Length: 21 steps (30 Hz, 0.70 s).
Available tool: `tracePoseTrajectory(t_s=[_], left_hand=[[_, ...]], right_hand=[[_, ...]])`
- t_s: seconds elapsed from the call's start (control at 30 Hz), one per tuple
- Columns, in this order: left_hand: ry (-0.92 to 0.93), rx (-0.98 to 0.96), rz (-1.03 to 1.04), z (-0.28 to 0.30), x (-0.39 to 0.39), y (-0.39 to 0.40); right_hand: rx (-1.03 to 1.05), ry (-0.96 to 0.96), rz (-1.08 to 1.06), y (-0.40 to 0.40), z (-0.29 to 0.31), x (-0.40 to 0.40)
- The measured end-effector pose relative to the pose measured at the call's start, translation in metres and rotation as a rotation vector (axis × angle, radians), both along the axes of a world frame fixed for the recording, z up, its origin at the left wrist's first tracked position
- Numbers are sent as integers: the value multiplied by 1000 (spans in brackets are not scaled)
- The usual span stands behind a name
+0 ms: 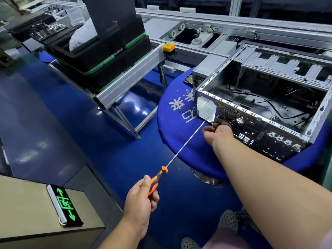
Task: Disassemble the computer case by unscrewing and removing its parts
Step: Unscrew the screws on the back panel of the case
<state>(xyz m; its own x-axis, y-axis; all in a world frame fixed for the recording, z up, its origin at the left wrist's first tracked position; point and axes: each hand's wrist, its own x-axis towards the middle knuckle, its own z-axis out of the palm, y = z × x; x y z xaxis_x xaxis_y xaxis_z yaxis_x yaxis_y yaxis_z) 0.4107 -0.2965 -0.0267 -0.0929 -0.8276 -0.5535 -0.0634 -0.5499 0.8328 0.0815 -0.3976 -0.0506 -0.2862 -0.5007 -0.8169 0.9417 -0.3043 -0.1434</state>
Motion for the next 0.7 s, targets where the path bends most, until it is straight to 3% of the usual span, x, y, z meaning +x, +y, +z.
tracePoseTrajectory(t_s=[0.2, 0.4, 0.7], left_hand=[[12, -6, -22, 4, -2, -1], [20, -5, -26, 4, -2, -1], [-13, 18, -145, -7, -8, 14]], right_hand=[[-16, 144, 153, 17, -14, 7], [-259, 166, 188, 46, -22, 9], [-90, 324, 450, 75, -25, -17]])
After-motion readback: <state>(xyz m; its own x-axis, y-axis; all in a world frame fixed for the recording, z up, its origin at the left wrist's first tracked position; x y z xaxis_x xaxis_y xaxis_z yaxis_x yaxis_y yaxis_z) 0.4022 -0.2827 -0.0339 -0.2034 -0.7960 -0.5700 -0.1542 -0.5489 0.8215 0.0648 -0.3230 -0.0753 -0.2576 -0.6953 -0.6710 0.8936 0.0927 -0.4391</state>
